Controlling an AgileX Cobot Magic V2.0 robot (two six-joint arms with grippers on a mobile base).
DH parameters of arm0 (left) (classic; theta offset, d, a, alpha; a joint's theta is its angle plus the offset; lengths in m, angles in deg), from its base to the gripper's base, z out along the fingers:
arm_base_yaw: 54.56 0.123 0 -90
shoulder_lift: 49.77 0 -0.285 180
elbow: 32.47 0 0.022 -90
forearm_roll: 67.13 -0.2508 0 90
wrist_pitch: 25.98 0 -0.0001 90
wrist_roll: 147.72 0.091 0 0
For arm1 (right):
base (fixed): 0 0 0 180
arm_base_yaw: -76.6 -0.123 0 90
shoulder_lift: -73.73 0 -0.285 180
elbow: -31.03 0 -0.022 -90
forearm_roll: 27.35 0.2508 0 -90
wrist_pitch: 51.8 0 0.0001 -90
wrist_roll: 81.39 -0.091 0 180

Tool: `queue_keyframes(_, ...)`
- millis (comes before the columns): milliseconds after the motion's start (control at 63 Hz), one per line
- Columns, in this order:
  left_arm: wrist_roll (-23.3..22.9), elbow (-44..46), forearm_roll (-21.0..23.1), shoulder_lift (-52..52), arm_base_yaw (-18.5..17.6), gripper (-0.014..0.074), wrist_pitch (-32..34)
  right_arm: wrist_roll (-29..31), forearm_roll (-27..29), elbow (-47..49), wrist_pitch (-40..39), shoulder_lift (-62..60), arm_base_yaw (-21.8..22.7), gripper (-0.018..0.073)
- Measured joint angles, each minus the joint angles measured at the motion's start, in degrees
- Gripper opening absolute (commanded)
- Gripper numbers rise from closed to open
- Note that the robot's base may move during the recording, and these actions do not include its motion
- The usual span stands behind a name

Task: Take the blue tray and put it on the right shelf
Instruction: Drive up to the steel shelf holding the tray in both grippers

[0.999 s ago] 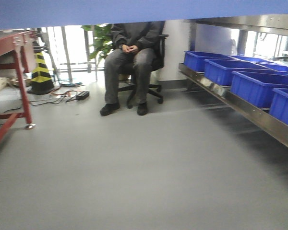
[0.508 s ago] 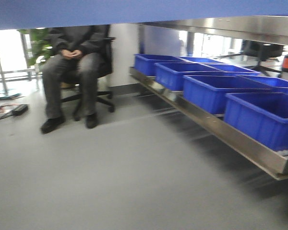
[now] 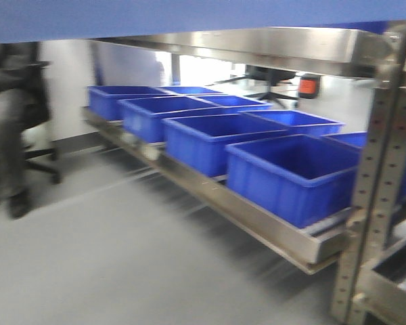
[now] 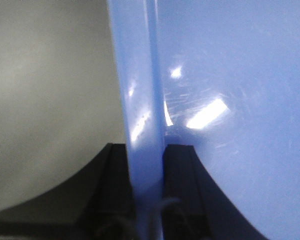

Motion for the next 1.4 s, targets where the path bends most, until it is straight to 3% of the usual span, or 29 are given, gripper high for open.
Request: queue_keyframes(1396, 0.00, 0.00, 0.00, 0.00, 0.00, -0.0048, 0.00, 0.00, -0.09, 0.00, 0.00, 0.00, 0.00, 0.0056)
